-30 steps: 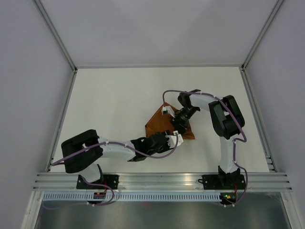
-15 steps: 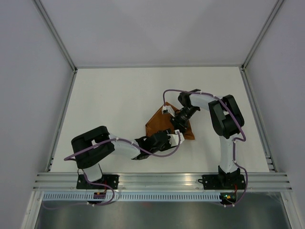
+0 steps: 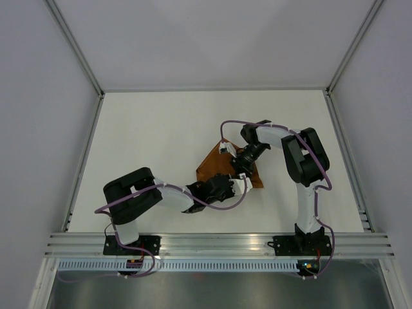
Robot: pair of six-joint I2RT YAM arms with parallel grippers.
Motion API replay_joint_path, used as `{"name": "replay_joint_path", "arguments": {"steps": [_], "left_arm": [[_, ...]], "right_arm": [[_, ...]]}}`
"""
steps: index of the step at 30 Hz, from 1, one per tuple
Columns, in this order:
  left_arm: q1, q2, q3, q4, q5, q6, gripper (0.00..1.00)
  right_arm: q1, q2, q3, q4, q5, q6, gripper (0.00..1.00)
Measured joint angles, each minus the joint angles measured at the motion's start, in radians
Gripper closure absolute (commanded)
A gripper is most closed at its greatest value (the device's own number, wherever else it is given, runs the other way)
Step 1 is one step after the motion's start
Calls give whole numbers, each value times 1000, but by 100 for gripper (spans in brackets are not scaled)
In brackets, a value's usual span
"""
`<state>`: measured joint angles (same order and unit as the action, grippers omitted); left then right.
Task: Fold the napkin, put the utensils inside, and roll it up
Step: Roll the napkin at the center of the board.
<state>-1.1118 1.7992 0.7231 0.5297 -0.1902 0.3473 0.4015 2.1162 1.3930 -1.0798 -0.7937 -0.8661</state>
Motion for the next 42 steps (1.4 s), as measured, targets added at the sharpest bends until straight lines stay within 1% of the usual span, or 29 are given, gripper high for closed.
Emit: {"name": "replay_joint_path", "arguments": {"steps": [2, 4, 5, 7, 9, 10, 12, 13, 15, 16, 18, 24, 28, 31, 35, 38, 42], "left_arm": [[-1, 0, 0, 1, 9, 9, 93], [0, 0, -1, 2, 13, 8, 97], [0, 0, -3, 5, 13, 8, 98], [1, 0, -10, 18, 16, 4, 98], [2, 0, -24, 47, 20, -2, 98], [5, 0, -32, 63, 25, -7, 98], [11, 0, -52, 105, 43, -21, 98], [14, 0, -60, 120, 50, -27, 98], [23, 0, -76, 157, 72, -55, 98], [28, 0, -82, 168, 89, -77, 98], [39, 7, -95, 200, 111, -117, 98], [90, 9, -133, 280, 208, -213, 98], [137, 9, -163, 333, 301, -284, 98], [181, 9, -174, 354, 379, -338, 98], [245, 17, -185, 377, 492, -415, 98], [278, 35, -183, 399, 563, -460, 98], [314, 70, -163, 414, 655, -509, 98]], "right_arm": [[-1, 0, 1, -1, 1, -2, 95], [-2, 0, 1, -1, 0, -1, 93], [-2, 0, 1, -1, 0, -1, 93], [-2, 0, 1, -1, 0, 0, 89], [-2, -2, 0, 1, 0, 3, 83], [-2, -3, -3, 4, -1, 5, 74], [-3, -14, -13, 17, -3, 8, 66], [-3, -26, -25, 30, -3, 12, 57], [-8, -60, -61, 75, -8, 34, 48], [-11, -82, -84, 107, -11, 45, 42], [-13, -138, -136, 171, -11, 72, 35], [-64, -266, -216, 359, 5, 113, 32], [-105, -349, -261, 444, -5, 118, 32], [-121, -438, -340, 509, -11, 106, 28], [-119, -541, -437, 552, -12, 78, 26], [-108, -583, -478, 569, -8, 48, 26], [-53, -636, -556, 640, 53, 19, 24]]}}
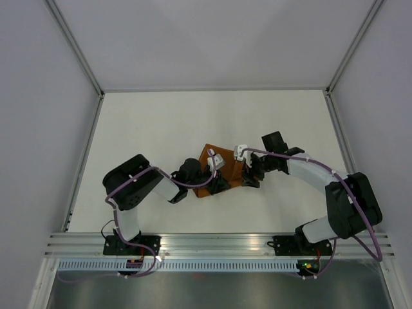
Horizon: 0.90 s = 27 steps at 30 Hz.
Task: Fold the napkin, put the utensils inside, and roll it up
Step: Roll the napkin at the center of the board.
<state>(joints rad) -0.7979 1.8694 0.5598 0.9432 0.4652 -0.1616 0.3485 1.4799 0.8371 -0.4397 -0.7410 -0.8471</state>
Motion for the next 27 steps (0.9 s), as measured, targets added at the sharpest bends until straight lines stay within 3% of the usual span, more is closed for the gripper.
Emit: {"name": "replay_joint_path", "arguments": {"steps": [6, 13, 15, 19, 23, 26, 27], "left_arm": [[21, 51, 18, 51, 99, -56, 98], [32, 75, 35, 57, 181, -84, 98], [35, 82, 42, 56, 202, -88, 98], [40, 93, 59, 43, 244, -92, 98], [50, 95, 74, 16, 268, -92, 97], [55, 92, 86, -12, 276, -92, 87], [55, 88, 89, -22, 274, -91, 78]], "right_arm": [[157, -58, -143, 136, 118, -32, 23], [219, -51, -178, 246, 213, -57, 28], [228, -41, -184, 261, 227, -68, 35], [243, -29, -199, 259, 242, -85, 59], [252, -19, -200, 231, 242, -101, 74], [252, 2, -172, 188, 237, -110, 84], [252, 15, -153, 168, 234, -111, 86]]}}
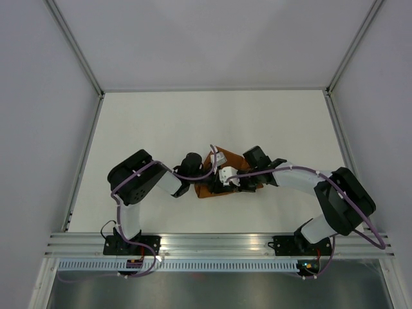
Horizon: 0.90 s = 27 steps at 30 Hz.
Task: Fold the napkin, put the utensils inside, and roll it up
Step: Roll the napkin at the center of the board.
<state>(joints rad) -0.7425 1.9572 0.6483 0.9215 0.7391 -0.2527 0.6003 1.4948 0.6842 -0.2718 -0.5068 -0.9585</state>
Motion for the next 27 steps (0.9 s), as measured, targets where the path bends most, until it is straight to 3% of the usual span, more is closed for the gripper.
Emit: {"name": "replay_joint_path", "arguments": {"steps": [6, 10, 21, 27], "left_arm": [[1, -85, -19, -114, -97, 16, 62], [0, -159, -47, -189, -209, 17, 58], [1, -391, -179, -295, -579, 3, 56], [-1, -536, -216, -313, -723, 56, 54]], "right_arm": [[1, 84, 106, -98, -24, 11, 92], [2, 122, 146, -120, -45, 24, 94], [10, 287, 332, -164, -127, 48, 96], [-38, 400, 462, -337, -196, 90, 96]]}}
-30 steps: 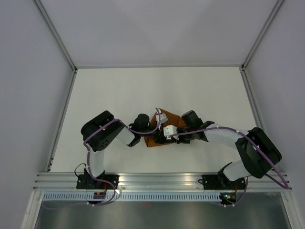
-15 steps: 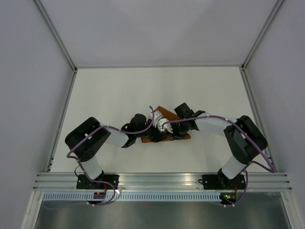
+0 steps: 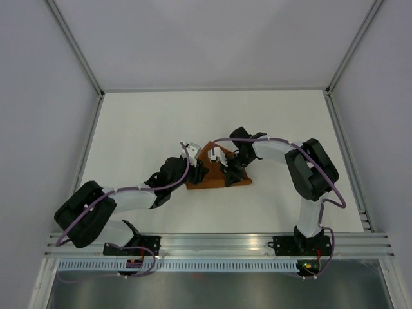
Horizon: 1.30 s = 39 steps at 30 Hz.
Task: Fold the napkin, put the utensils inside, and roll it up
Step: Roll the napkin at the center of the board.
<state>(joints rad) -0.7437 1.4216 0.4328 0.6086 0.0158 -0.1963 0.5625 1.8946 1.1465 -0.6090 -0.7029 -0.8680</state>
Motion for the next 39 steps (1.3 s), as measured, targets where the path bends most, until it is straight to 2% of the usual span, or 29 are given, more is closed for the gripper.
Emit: {"name": "replay_joint_path", "arguments": {"steps": [8, 14, 19, 28, 34, 39], "left_arm": [[-19, -118, -10, 10, -99, 71, 55], [-187, -143, -16, 13, -199, 217, 53], [-274, -82, 32, -26, -201, 326, 51], [-394, 130, 196, -158, -136, 489, 46], [-438, 187, 220, -177, -92, 537, 44], [-444, 267, 225, -147, -102, 566, 37]], "right_arm": [[-68, 134, 143, -251, -95, -6, 96], [-119, 256, 241, -473, -165, -56, 96], [-159, 319, 254, -600, -191, -84, 96], [-170, 330, 237, -640, -180, -89, 96], [-175, 336, 237, -648, -181, -89, 96], [-177, 342, 237, -656, -182, -88, 96]]}}
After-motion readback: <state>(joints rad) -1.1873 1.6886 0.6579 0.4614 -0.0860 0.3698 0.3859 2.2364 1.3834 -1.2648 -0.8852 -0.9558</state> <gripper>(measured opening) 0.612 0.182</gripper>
